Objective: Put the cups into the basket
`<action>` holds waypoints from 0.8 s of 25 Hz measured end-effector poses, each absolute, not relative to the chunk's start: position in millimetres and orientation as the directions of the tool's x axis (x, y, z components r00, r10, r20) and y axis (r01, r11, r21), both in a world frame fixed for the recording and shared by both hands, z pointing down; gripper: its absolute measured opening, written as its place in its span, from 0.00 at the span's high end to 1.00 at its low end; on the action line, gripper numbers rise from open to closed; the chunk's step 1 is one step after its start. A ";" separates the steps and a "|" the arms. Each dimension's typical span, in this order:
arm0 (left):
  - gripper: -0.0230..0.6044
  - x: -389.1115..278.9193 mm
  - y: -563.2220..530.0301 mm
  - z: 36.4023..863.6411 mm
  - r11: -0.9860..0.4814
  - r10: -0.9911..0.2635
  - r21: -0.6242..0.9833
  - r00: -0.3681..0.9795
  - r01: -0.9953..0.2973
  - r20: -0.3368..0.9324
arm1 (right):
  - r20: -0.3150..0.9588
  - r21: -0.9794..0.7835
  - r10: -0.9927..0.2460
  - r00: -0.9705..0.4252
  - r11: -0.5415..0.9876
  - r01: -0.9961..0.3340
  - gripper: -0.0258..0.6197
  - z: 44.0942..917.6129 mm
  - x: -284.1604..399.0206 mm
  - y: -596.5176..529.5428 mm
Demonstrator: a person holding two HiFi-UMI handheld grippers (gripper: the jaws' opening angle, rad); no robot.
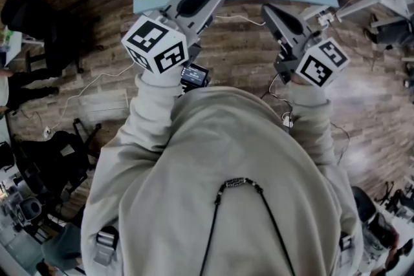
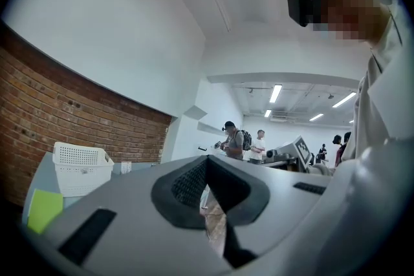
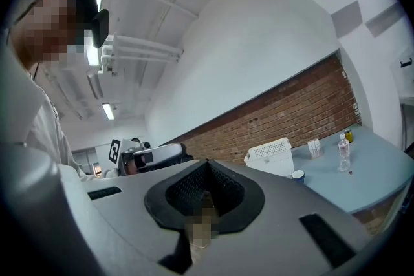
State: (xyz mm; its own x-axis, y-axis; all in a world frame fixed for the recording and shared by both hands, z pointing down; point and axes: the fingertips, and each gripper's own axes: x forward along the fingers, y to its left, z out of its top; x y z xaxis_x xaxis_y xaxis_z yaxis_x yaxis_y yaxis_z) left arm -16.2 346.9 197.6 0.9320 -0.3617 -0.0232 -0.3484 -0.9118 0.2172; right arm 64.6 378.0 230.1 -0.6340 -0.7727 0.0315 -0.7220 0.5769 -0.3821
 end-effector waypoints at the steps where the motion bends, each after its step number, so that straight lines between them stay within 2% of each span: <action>1: 0.97 -10.8 347.5 198.5 -0.911 -0.362 0.214 0.932 -0.351 -0.013 | 0.034 -0.391 -0.772 -0.635 0.574 -0.719 0.94 232.5 70.9 378.9; 5: 0.97 -4.9 355.2 199.6 -0.914 -0.359 0.200 0.933 -0.354 0.014 | 0.018 -0.437 -0.760 -0.649 0.578 -0.689 0.94 247.4 79.0 384.5; 20: 0.97 -63.5 321.8 216.2 -0.872 -0.415 0.288 0.910 -0.396 -0.006 | 0.015 -0.461 -0.718 -0.696 0.613 -0.642 0.94 255.3 38.7 343.7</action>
